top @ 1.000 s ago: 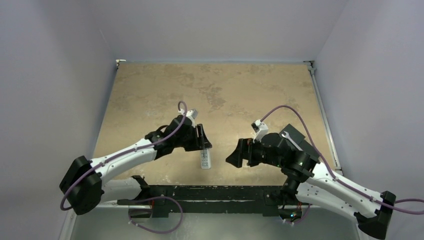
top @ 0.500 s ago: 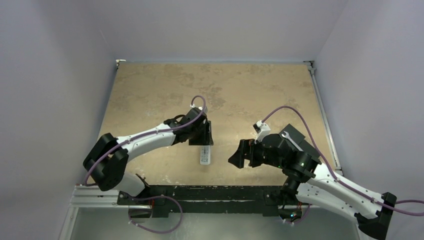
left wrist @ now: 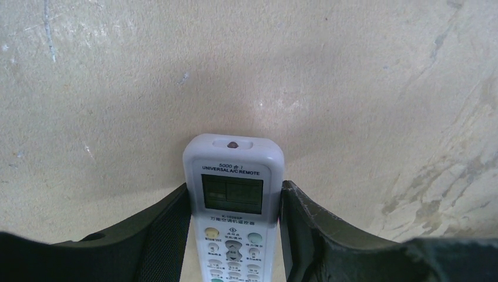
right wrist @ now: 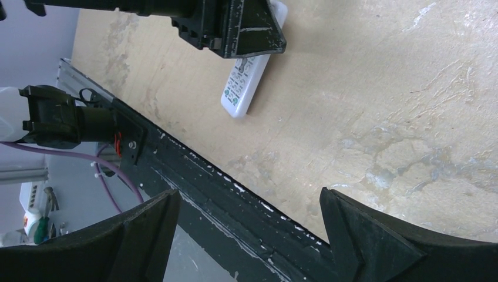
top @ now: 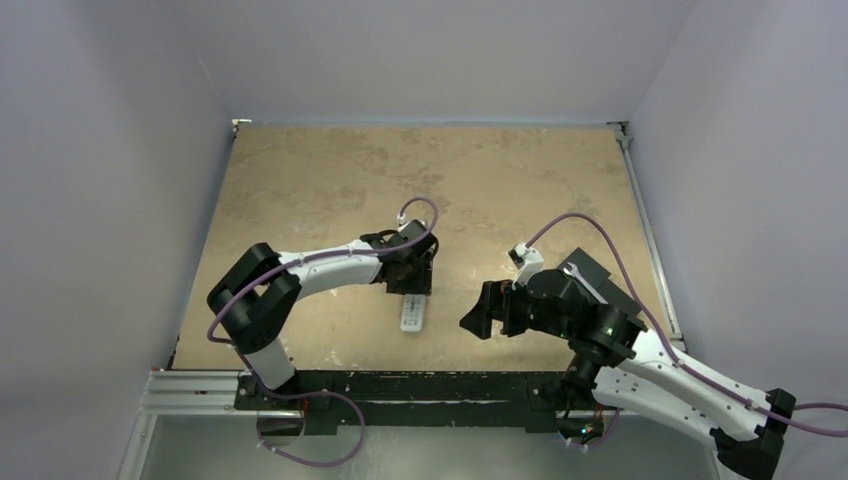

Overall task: Load the batteries into the remote control
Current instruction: Turn over the remote control at the center of the board, then reset both arms

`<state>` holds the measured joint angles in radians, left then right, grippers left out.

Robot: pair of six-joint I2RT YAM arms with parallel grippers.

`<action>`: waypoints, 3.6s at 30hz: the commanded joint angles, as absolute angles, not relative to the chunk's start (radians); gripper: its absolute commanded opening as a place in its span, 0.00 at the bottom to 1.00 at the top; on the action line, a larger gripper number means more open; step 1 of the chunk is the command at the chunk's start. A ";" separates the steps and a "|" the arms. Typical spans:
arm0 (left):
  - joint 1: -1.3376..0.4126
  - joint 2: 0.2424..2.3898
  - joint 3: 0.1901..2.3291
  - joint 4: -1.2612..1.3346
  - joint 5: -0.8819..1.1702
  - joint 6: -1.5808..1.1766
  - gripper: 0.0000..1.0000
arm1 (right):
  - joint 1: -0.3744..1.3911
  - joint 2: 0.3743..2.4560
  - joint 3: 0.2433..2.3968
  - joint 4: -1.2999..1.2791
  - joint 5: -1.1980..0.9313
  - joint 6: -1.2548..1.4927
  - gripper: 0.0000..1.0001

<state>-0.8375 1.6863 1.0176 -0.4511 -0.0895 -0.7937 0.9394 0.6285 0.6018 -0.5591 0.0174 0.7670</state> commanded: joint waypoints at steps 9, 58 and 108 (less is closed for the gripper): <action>-0.840 1.775 1.122 -0.529 -0.210 -0.867 0.00 | 0.934 0.637 0.605 -0.508 0.002 0.742 0.99; -0.839 1.493 1.248 -0.577 -0.158 -0.717 0.99 | 0.934 0.631 0.796 -0.740 0.140 0.741 0.99; -0.836 0.589 0.828 -0.641 -0.292 -0.565 0.99 | 0.934 0.457 0.813 -0.810 0.381 0.803 0.99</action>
